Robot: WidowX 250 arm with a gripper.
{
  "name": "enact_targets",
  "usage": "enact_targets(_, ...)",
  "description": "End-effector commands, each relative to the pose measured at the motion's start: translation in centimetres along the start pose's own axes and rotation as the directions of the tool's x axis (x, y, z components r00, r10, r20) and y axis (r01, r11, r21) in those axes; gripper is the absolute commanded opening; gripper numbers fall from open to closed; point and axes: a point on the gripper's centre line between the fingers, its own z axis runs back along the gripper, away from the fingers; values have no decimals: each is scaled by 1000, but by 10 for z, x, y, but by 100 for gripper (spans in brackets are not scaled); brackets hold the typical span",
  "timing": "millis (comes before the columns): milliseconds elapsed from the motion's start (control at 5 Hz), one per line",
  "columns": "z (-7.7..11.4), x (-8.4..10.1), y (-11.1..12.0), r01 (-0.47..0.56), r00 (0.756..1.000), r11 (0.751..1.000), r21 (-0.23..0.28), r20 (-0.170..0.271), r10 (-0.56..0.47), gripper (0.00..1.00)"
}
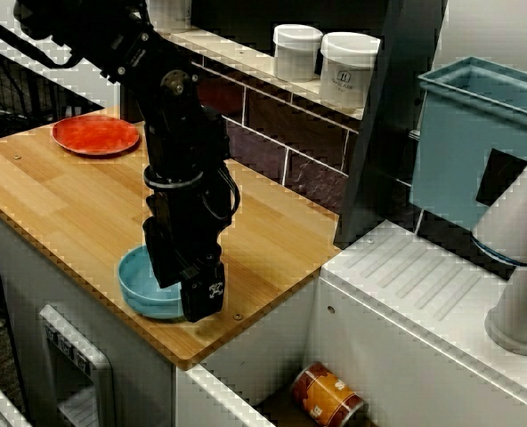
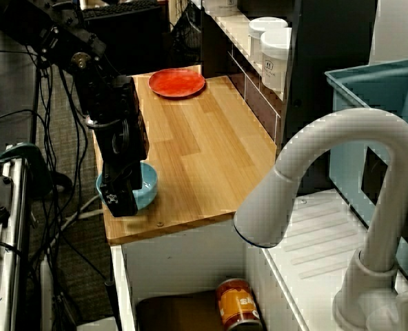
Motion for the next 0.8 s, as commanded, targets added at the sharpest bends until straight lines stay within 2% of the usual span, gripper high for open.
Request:
enact_targets(0, 36, 6, 21, -24, 998, 999, -48, 49, 26, 100)
enact_targets(200, 49, 5, 31, -41, 997, 997, -65, 61, 45, 100)
enact_targets(600, 46, 0, 50, -69, 997, 996, -51, 36, 71, 100)
